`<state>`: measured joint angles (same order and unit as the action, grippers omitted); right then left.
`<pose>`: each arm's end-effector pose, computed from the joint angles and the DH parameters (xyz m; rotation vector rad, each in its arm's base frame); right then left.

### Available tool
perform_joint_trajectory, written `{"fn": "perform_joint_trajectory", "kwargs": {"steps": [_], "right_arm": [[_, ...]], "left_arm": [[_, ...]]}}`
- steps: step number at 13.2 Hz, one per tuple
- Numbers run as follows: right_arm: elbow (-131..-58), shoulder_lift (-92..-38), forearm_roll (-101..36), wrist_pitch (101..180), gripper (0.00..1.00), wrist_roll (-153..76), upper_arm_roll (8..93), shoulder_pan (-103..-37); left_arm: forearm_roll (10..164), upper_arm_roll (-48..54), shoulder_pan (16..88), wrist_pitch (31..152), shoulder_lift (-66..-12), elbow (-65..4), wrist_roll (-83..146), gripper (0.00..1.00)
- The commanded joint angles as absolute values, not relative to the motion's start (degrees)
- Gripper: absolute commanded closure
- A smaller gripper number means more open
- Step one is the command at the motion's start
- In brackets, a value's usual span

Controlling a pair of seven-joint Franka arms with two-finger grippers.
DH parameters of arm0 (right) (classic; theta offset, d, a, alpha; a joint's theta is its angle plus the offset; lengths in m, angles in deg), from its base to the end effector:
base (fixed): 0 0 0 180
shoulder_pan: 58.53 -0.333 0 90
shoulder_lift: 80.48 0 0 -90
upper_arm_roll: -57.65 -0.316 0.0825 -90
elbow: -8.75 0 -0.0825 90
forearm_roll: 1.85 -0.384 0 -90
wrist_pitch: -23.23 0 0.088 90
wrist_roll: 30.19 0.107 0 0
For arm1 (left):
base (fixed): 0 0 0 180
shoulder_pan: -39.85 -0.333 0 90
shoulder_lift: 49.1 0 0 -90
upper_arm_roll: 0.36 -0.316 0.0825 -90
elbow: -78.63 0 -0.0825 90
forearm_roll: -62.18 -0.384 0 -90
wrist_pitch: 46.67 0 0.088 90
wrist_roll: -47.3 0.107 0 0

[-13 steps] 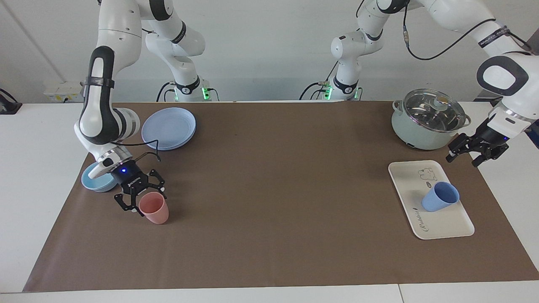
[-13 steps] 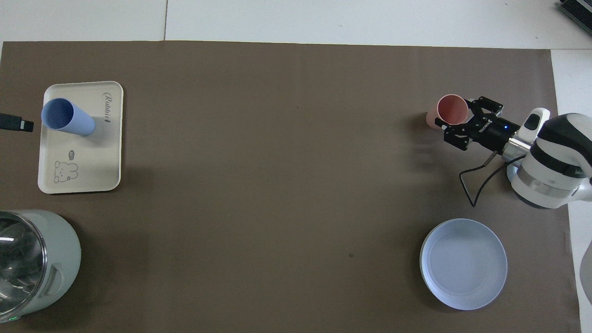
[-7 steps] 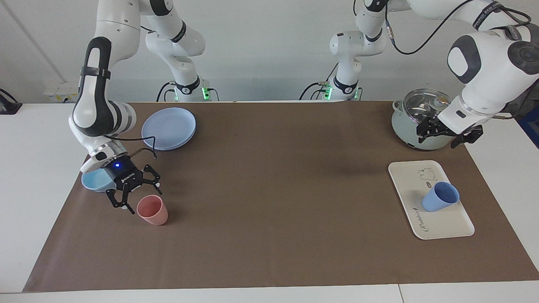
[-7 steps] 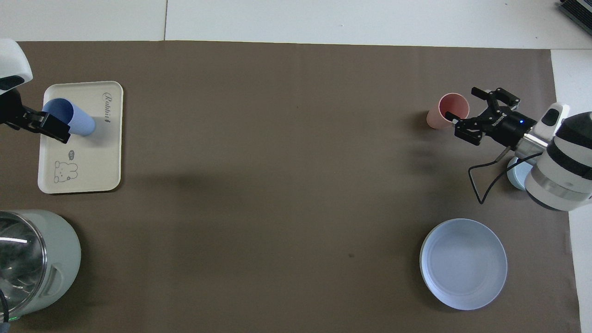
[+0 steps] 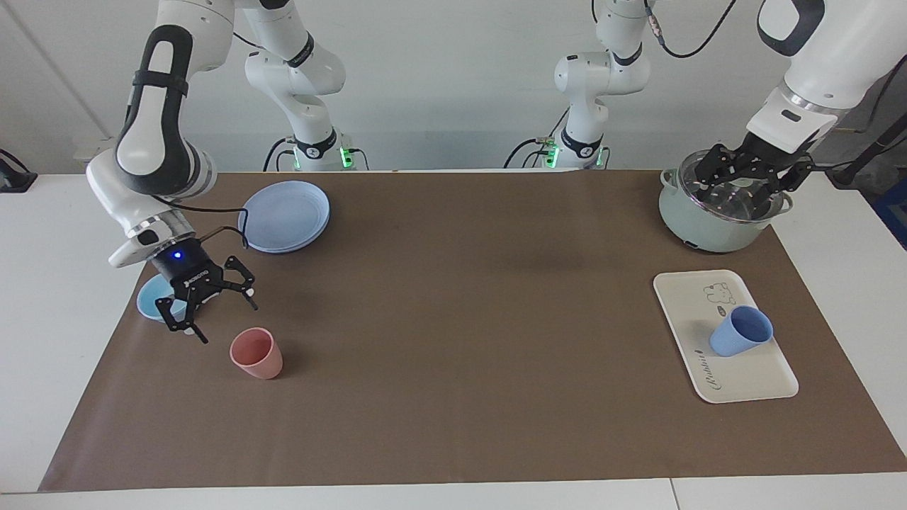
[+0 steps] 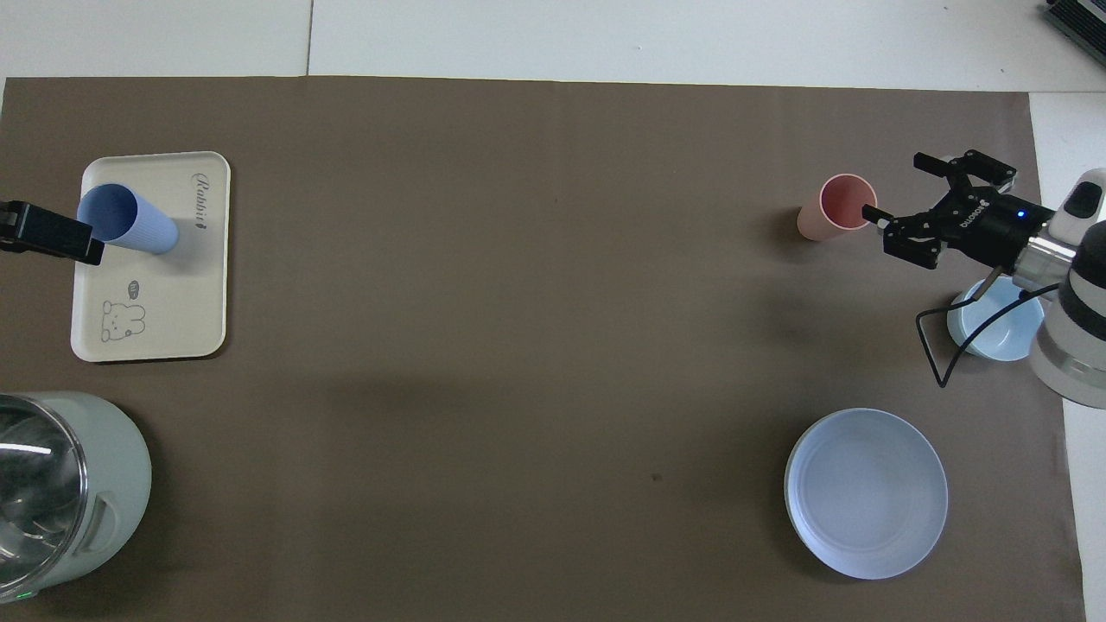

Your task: Place cup on tray

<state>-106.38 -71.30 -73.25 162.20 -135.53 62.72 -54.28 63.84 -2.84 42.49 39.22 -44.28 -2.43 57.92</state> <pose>0.6020 -0.0934 0.4047 -2.3889 -0.9881 -1.2111 0.5738 -0.0061 0.6439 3.1023 -0.2962 0.0040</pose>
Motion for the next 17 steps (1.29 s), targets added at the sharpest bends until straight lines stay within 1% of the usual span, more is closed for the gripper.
{"fn": "perform_joint_trajectory", "kwargs": {"steps": [1, 3, 5, 7, 9, 12, 14, 17], "right_arm": [[-107.00, -75.55, -59.74, 162.54, 0.00, -124.55, 62.22, -54.13], [-106.65, -78.36, -44.90, 162.10, 0.00, -112.78, 61.87, -54.48], [-106.04, -80.30, -33.28, 160.00, 0.00, -100.91, 61.69, -56.23], [-105.86, -81.79, -26.05, 159.03, 0.00, -90.36, 61.52, -58.16], [-105.94, -82.85, -21.12, 157.98, 0.00, -79.21, 61.52, -60.36], [-105.86, -84.35, -9.89, 154.38, 0.00, -62.59, 61.34, -64.31], [-104.90, -85.31, -3.19, 150.00, 0.00, -52.04, 61.26, -67.13], [-97.36, -85.14, 1.57, 135.25, 0.00, -41.91, 61.25, -68.45]], "left_arm": [[64.90, -3.00, 42.05, 39.28, -45.76, -4.60, 56.79, 0.00], [64.90, -3.09, 42.05, 39.28, -46.37, -5.56, 56.79, 0.00], [64.81, -3.35, 41.96, 39.11, -46.72, -6.27, 57.05, 0.00], [64.29, -3.44, 41.70, 39.11, -46.99, -6.27, 57.14, 0.00], [59.57, -3.44, 42.04, 39.46, -46.90, -6.09, 57.23, 0.00], [58.04, -3.09, 42.66, 38.58, -47.34, -6.36, 54.26, 0.00], [58.13, -3.00, 42.14, 38.58, -47.51, -6.79, 54.24, 0.00], [58.83, -2.91, 42.05, 40.33, -47.78, -7.50, 54.42, 0.00]]}}
